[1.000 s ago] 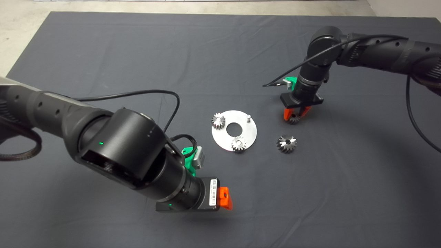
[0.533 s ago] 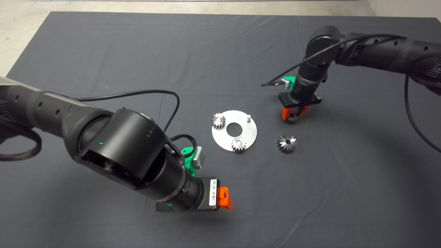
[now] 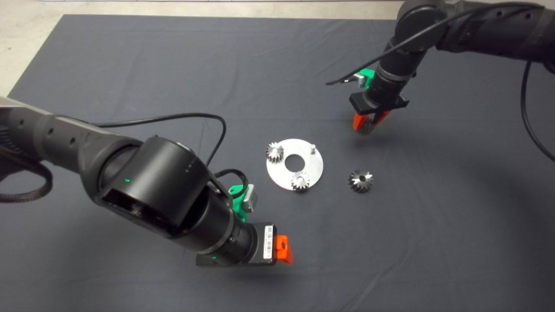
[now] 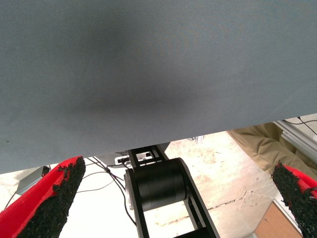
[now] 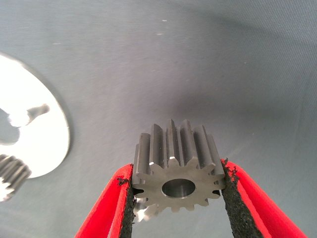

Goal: Remove an incorrectly installed larger gear and replace it with the correct smaller gear

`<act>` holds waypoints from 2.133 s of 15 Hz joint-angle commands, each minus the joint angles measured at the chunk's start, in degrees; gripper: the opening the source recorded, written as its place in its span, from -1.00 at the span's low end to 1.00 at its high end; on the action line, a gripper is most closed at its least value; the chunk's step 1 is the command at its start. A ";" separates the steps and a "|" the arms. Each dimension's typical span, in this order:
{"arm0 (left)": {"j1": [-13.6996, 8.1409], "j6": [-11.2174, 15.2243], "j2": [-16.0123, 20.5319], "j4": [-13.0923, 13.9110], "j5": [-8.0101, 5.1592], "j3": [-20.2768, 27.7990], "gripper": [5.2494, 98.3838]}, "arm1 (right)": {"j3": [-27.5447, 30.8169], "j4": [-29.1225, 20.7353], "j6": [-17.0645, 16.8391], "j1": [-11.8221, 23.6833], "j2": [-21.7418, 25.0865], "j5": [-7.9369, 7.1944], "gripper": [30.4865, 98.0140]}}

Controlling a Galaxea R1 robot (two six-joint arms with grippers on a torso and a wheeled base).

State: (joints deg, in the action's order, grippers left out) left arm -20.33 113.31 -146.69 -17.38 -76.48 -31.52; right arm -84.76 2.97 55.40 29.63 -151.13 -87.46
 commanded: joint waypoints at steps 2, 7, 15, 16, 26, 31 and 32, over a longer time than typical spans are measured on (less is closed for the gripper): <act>-0.94 -0.02 -0.23 0.51 0.02 0.08 0.99 | 9.66 -3.06 6.59 3.24 -0.09 -7.03 -0.66; -0.91 -0.02 -0.40 0.51 0.11 -0.19 0.99 | 10.86 -2.97 7.53 2.66 -1.56 -7.03 -0.66; -0.94 0.02 -0.40 0.51 0.11 -0.19 0.99 | 9.16 -2.83 9.03 1.05 -7.68 -7.12 -0.66; -0.93 -0.02 -0.40 0.51 0.11 -0.19 0.99 | 8.00 -2.89 9.03 0.96 -8.77 -7.12 -0.66; -0.94 -0.02 -0.14 0.51 0.11 -0.01 0.99 | 5.43 0.54 8.23 -6.12 -9.52 -7.20 -0.66; -0.94 -0.02 -0.14 0.51 0.02 -0.10 0.99 | -0.40 0.98 4.90 -7.13 -10.29 -7.22 -0.66; -0.94 -0.02 -0.05 0.51 0.02 -0.03 0.99 | -1.10 1.13 4.13 -7.13 -10.20 -7.29 -0.66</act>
State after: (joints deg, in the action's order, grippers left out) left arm -20.33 113.29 -146.97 -17.38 -76.46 -31.78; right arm -81.05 2.74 63.31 21.58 -160.56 -87.65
